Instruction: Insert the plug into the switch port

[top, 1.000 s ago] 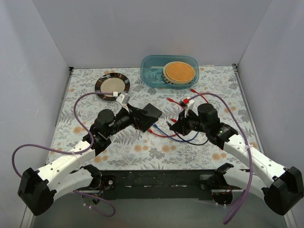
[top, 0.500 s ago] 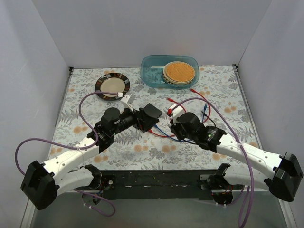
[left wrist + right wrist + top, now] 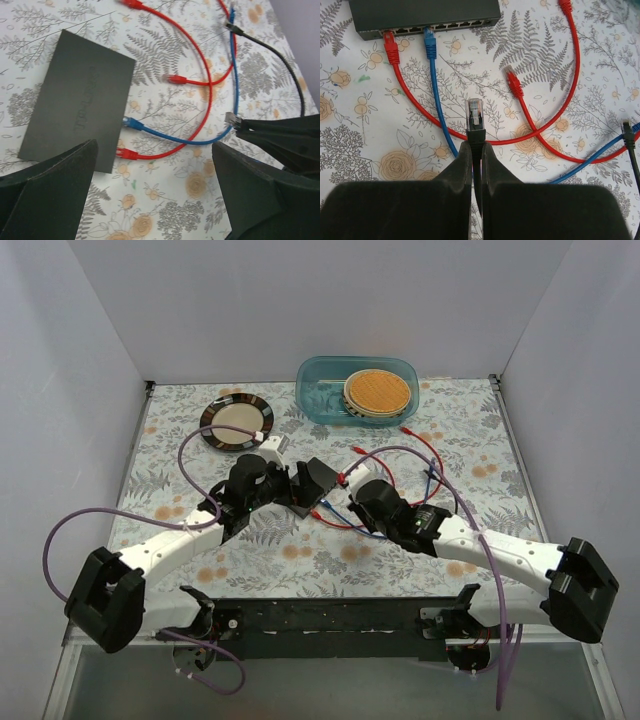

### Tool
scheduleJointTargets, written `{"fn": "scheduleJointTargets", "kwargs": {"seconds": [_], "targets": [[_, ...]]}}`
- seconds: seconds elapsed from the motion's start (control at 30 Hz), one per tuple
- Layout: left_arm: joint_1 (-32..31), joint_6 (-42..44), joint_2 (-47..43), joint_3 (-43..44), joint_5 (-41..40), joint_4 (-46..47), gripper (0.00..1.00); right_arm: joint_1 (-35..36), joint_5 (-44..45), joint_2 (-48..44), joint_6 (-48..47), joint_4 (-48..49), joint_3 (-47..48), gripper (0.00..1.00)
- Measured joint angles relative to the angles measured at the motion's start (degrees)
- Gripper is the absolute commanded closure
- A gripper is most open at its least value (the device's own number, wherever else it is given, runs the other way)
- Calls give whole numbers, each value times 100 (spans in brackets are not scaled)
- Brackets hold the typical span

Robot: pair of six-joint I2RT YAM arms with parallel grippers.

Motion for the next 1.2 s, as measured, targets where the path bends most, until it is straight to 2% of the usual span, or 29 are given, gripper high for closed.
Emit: {"fn": "scheduleJointTargets", "kwargs": {"seconds": [0.23, 0.37, 0.57, 0.7, 0.97, 1.2], "targets": [[994, 188, 778, 76, 691, -20, 2, -321, -743, 501, -181, 271, 208, 99], [1364, 310, 1362, 614, 955, -166, 5, -553, -1176, 702, -302, 487, 269, 99], [1569, 446, 2225, 1650, 1274, -328, 18, -957, -1884, 1034, -529, 833, 291, 99], [1663, 483, 2743, 2098, 1539, -341, 22, -1172, -2153, 1373, -717, 957, 391, 99], [1725, 492, 3556, 2347, 1884, -356, 25, -1196, -2192, 2234, -920, 1071, 874, 99], [1729, 516, 3777, 2369, 2107, -396, 26, -1196, -2142, 2649, -918, 1084, 1005, 99]]}}
